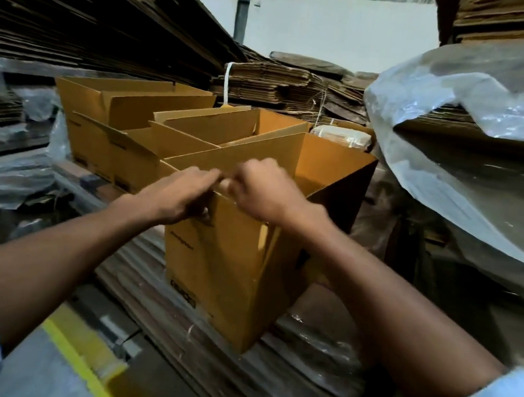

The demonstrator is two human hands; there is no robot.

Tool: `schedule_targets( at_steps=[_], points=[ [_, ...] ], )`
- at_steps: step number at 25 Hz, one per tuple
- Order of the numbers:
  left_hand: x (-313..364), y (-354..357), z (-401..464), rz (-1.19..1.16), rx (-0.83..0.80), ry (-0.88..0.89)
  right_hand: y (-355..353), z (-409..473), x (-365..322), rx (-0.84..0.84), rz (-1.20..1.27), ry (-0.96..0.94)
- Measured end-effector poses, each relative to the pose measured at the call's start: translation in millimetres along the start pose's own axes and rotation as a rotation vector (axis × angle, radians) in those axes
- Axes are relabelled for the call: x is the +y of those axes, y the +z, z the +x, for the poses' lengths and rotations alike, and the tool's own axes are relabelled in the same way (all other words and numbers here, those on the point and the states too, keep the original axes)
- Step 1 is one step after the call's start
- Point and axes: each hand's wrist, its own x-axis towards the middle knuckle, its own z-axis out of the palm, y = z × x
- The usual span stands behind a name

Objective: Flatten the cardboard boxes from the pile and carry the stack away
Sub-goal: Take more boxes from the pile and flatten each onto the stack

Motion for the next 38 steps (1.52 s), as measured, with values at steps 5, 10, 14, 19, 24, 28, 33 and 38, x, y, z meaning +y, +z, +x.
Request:
schedule_targets(
  at_steps=[5, 10, 14, 19, 24, 28, 33, 38],
  points=[
    [-29, -23, -46, 0.165, -0.025, 0.013, -16, -16, 96, -0.063, -0.096, 0.080],
    [-38, -43, -86, 0.153, -0.038, -0.015, 18, -29, 155, -0.156, -0.232, 0.085],
    [-39, -48, -113, 0.223, -0.029, -0.024, 26, -18, 160, -0.072, -0.181, -0.010],
    [-25, -64, -162, 0.320, -0.083, -0.230, 25, -28, 120, -0.005, -0.264, -0.254],
    [-3, -97, -216, 0.329, -0.143, -0.435, 19, -52, 65, 0.026, -0.257, -0.436],
    [49, -137, -272, 0.140, 0.269, -0.561, 14, -72, -12, -0.022, -0.328, -0.537],
    [135, -148, -349, 0.193, -0.001, -0.600, 27, -106, -121, -0.041, -0.267, -0.649],
    [169, -147, -450, 0.588, -0.008, -0.752, 36, -140, -218, -0.039, -0.149, -0.757]
  ],
)
